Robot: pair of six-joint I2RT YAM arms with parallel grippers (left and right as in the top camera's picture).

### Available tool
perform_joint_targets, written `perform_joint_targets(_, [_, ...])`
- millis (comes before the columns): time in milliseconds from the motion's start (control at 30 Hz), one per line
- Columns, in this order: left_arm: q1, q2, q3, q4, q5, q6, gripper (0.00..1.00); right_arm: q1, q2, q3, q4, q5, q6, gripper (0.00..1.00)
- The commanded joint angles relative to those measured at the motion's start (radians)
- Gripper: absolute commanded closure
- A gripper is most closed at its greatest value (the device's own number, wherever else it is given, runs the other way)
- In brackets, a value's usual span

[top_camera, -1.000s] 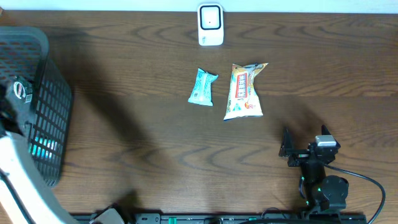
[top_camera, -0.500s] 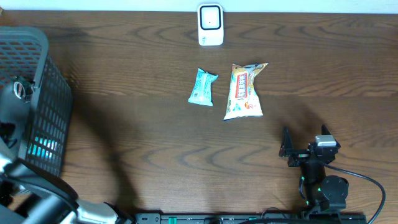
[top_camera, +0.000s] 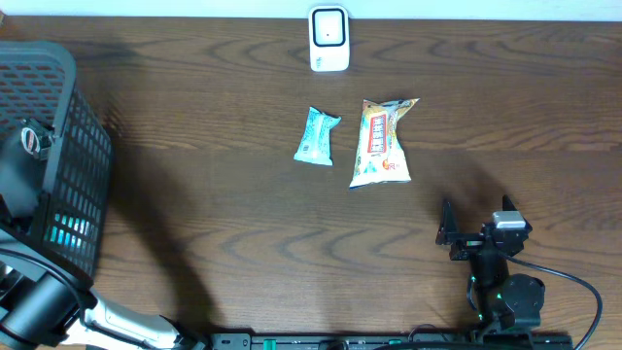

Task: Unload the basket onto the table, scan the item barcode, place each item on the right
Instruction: 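Reach the left gripper into the basket and grasp the orange tissue pack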

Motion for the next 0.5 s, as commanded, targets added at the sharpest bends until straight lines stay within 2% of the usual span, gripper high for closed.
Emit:
perform_joint_targets(0, [0.010, 0.011, -0.005, -0.008, 0.077, -0.013, 0.03, 0.005, -0.005, -0.002, -0.005, 0.004, 0.011, 0.01])
perform_joint_targets(300, [0.010, 0.011, -0.061, 0.006, 0.095, -0.013, 0.04, 0.005, -0.005, -0.002, -0.005, 0.004, 0.011, 0.01])
perform_joint_targets(333, [0.010, 0.011, -0.068, 0.010, 0.095, -0.013, 0.06, 0.005, -0.005, -0.002, -0.005, 0.004, 0.011, 0.01])
perform_joint_targets(367, [0.010, 0.011, -0.078, 0.017, 0.095, -0.013, 0.14, 0.005, -0.005, -0.002, -0.005, 0.004, 0.011, 0.01])
perform_joint_targets(400, [0.010, 0.011, -0.088, 0.024, 0.095, -0.012, 0.34, 0.005, -0.005, -0.002, -0.005, 0.004, 0.011, 0.01])
perform_joint_targets(433, [0.010, 0.011, -0.089, 0.026, 0.095, -0.013, 0.48, 0.005, -0.005, -0.002, -0.005, 0.004, 0.011, 0.01])
perform_joint_targets(467, [0.010, 0.011, -0.089, 0.027, 0.095, -0.013, 0.55, 0.005, -0.005, -0.002, -0.005, 0.004, 0.011, 0.01])
